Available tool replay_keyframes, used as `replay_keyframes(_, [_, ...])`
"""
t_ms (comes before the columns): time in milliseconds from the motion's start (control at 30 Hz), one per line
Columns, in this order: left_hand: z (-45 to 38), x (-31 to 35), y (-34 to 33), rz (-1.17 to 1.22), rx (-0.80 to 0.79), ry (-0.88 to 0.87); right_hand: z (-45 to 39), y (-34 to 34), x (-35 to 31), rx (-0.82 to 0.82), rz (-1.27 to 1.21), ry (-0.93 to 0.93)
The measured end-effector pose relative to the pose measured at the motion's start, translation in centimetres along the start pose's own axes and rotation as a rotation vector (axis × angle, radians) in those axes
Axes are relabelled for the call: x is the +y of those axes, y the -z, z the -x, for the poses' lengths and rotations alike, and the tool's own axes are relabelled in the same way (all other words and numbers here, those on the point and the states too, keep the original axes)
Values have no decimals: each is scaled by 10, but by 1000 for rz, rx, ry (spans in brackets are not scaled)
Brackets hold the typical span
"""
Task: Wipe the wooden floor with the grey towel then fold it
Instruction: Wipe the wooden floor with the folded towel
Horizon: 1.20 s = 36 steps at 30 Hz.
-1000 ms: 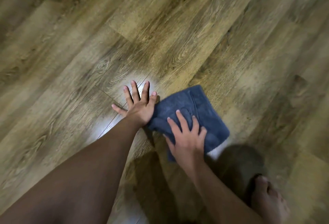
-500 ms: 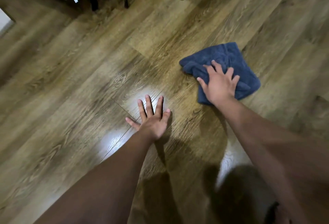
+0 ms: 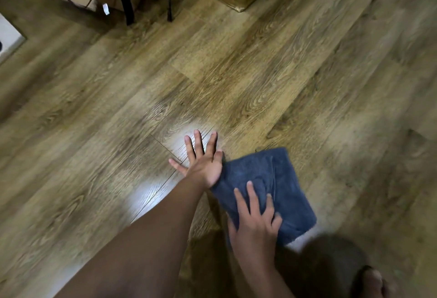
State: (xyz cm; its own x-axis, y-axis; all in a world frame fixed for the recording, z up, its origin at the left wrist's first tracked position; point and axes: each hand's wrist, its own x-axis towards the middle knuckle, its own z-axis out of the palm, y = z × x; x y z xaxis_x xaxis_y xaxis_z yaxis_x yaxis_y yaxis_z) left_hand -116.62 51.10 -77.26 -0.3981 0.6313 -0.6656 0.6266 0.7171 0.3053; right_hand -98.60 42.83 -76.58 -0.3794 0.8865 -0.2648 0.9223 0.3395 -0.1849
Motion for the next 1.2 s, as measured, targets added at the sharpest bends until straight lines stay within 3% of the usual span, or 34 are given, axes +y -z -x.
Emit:
replay_keyframes(267, [1,20,8,44,-89,48,-69,20,47,183,106,68])
replay_keyframes(433, [6,19,13,-1,-147,22,-181,63,100,238,73,-137])
replay_keyframes(633, [6,20,13,-26,-133,18,-270,107,145,86,-73,-309])
replay_keyframes(833, [0,17,5,-17,-89,29,-167,75,99,209,97,-181])
replay_keyframes(933, [0,20,0,-7,-32,55,-100,48,62,149,66,-179])
replay_keyframes(1033, [3,40,-2,3,130,82,-26,22,27,27,-1,-153])
replay_keyframes(1100, [4,56,-4,97,269,-32,10,12,15,-7,-13,-71])
replay_keyframes(1200, [10,87,-15,183,311,-426,21,8,34,60,26,35])
